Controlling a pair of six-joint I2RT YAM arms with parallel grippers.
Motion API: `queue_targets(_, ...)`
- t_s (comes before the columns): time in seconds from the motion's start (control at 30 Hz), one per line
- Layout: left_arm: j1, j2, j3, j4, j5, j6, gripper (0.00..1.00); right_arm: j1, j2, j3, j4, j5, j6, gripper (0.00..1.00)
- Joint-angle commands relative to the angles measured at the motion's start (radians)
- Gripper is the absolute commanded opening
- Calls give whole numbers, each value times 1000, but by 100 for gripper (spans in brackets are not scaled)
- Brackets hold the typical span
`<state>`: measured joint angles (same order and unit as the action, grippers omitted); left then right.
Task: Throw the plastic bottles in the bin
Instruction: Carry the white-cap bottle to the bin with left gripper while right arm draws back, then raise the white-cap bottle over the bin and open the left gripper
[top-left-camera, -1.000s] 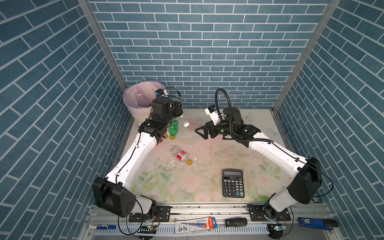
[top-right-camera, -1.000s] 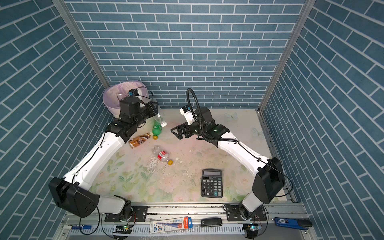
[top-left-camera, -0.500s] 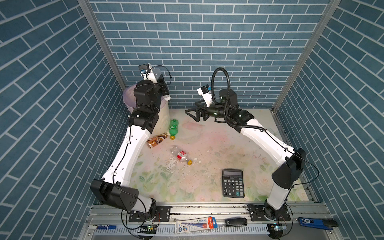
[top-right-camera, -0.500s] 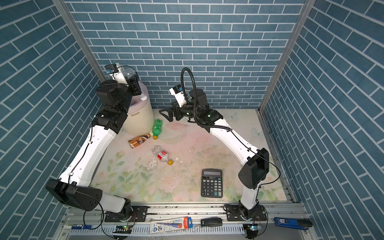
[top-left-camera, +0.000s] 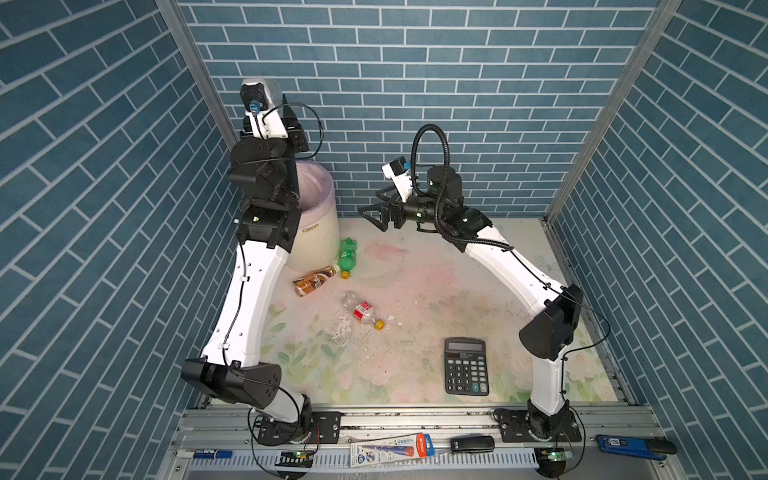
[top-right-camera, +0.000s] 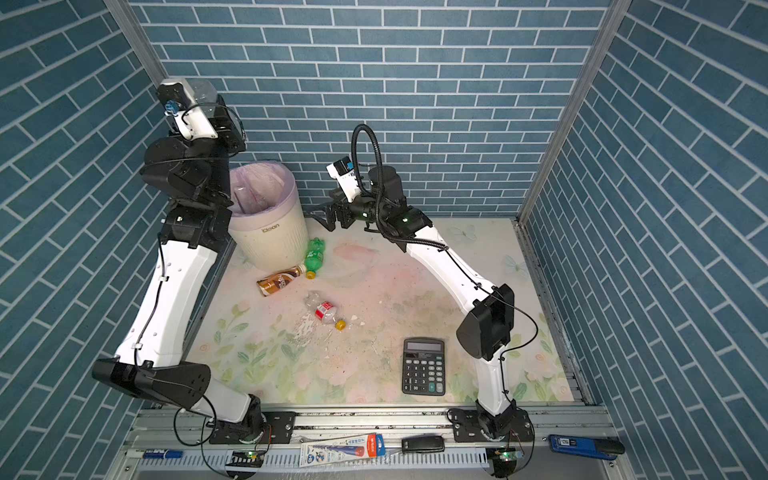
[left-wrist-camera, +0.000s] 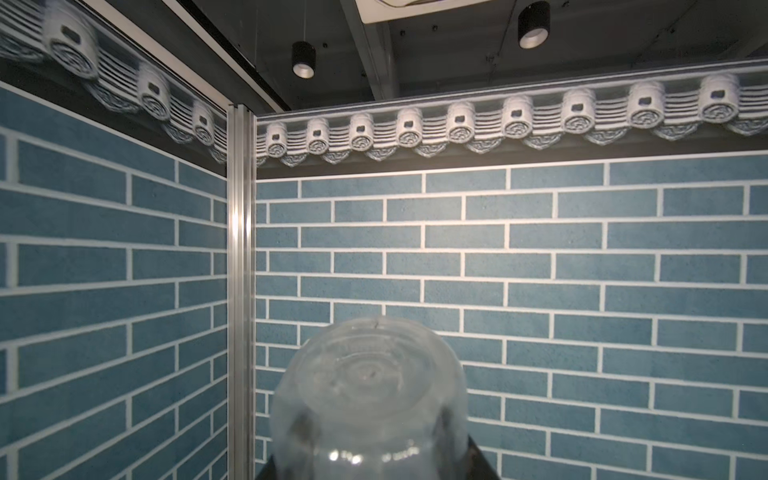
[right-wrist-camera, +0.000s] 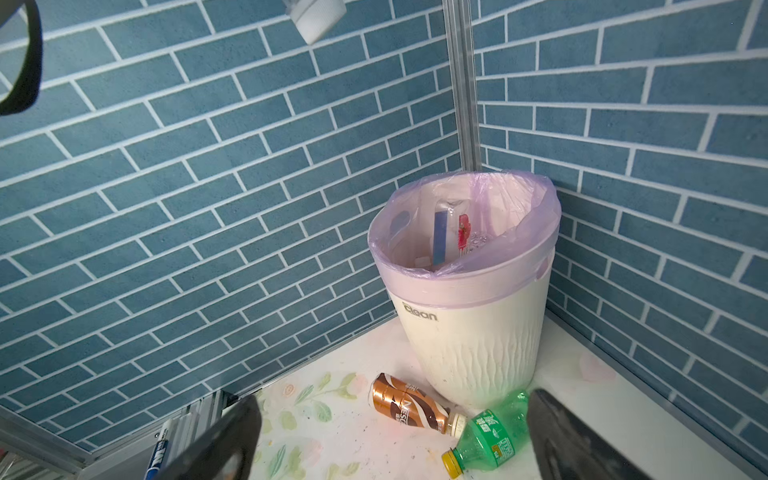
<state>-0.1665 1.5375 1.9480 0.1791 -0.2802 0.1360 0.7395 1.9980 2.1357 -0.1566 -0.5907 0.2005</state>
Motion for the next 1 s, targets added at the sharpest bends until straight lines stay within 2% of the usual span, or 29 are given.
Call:
queue_targets(0.0, 31, 54, 13, 2, 32, -23, 47, -1, 19, 61, 13, -15, -44, 99)
queue_targets(0.17, 110, 157, -35, -42, 51, -178, 47, -3, 15, 23, 11, -8, -49, 99)
queue_targets(0.23, 150, 242, 10, -141, 76, -259, 48, -4, 7, 4, 11, -8, -50, 99)
queue_targets(0.27, 166, 284, 59, -219, 116, -300, 54, -5, 3, -4, 12, -6, -51, 99)
queue_targets(0.3, 178, 319, 101, -294, 163, -338, 67, -5, -1, -14, 11, -5, -52, 99)
queue_targets(0.37, 180, 346, 155, -397, 187, -363, 96, -4, -8, -28, 11, -4, -53, 99)
queue_targets(0.4, 179, 337, 152, -412, 206, -373, 99, -5, -8, -34, 11, -2, -54, 99)
queue_targets(0.6, 166, 243, 99, -395, 277, -411, 99, -5, -5, -48, 23, -4, -40, 99)
queue_targets(0.8, 130, 185, 91, -421, 297, -407, 99, -5, -10, -74, 42, -2, -9, 99)
queue_targets(0.97, 104, 130, 57, -437, 321, -451, 99, -5, -22, -97, 27, 30, -3, 99)
